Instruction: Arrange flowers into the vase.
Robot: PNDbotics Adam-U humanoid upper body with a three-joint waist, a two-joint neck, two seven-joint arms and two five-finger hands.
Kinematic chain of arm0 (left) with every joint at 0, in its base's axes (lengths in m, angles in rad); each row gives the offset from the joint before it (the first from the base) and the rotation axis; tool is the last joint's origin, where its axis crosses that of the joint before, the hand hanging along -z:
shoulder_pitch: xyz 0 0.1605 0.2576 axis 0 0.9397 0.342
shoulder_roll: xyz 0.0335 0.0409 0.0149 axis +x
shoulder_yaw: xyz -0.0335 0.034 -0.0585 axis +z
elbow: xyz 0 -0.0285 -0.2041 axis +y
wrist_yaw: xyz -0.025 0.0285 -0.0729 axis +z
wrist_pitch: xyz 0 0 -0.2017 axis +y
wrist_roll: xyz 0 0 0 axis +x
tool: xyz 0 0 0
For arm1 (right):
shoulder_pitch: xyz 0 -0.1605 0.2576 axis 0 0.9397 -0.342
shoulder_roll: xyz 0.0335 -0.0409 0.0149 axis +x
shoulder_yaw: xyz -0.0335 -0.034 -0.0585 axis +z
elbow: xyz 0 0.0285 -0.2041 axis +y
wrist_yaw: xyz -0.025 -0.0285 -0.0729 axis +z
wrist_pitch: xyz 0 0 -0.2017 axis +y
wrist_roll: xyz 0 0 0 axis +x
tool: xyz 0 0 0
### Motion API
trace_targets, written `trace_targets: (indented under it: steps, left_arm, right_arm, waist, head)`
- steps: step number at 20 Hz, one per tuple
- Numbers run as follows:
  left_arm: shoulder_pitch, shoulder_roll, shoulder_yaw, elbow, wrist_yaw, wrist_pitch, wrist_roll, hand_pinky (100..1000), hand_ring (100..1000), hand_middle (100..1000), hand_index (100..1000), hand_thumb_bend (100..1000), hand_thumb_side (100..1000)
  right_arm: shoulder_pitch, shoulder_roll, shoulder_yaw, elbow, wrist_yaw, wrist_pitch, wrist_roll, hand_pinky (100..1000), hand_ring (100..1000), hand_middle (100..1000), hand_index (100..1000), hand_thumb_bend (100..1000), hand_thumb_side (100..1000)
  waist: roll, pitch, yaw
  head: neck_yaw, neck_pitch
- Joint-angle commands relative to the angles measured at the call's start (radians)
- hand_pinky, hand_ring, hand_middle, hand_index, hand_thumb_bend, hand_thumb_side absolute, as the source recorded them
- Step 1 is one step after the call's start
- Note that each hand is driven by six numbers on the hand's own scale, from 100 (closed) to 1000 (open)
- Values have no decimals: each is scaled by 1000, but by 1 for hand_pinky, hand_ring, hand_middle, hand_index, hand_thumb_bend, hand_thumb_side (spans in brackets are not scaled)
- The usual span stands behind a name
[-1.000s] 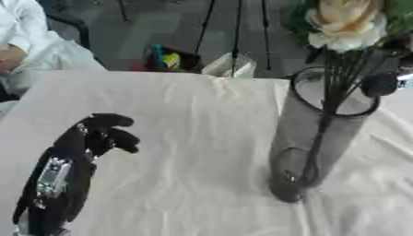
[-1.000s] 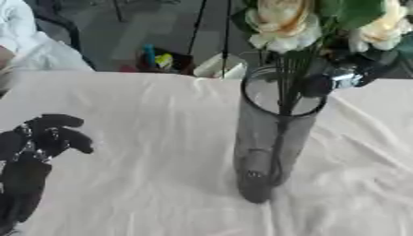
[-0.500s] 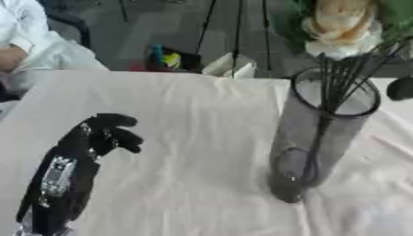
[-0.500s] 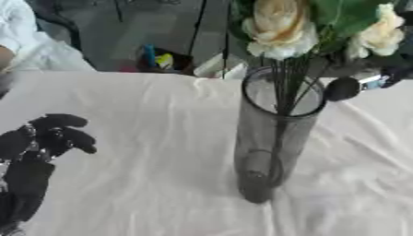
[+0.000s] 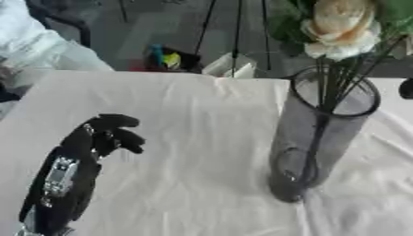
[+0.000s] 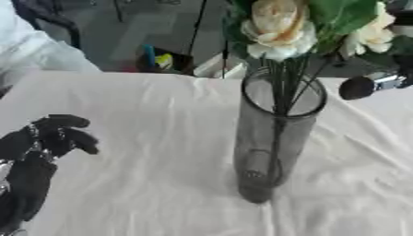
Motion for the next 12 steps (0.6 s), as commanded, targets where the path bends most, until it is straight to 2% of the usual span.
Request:
trace_targets:
  steps: [1, 8, 9, 12]
  left_arm:
    - [-5, 4, -1, -13, -4, -3, 1, 587, 627, 692, 777, 109, 1000]
    - [-4, 3, 1, -13, -8, -5, 4, 586, 628, 693, 777, 109, 1000]
    - [-3, 3, 2, -13, -8, -5, 4, 586, 628, 694, 777, 108, 1000]
    - [-4, 4, 2, -13, -8, -7, 6, 586, 628, 694, 777, 108, 1000]
  right_arm:
    - [7, -56, -33, -29, -19, -11, -7, 917, 926, 839, 1000, 784, 900]
    - [74, -91, -81, -78, -38, 9, -57, 911, 916, 832, 1000, 722, 901]
    - [87, -96, -88, -89, -39, 13, -69, 910, 914, 829, 1000, 650, 911]
    - [128, -108, -113, -130, -46, 30, -103, 904, 903, 822, 1000, 570, 922]
  waist:
    - [0, -4, -3]
    - [7, -4, -6]
    - [8, -4, -6]
    - [11, -4, -6]
  head:
    - [4, -3]
    - [9, -2]
    - [10, -2]
    - [12, -1]
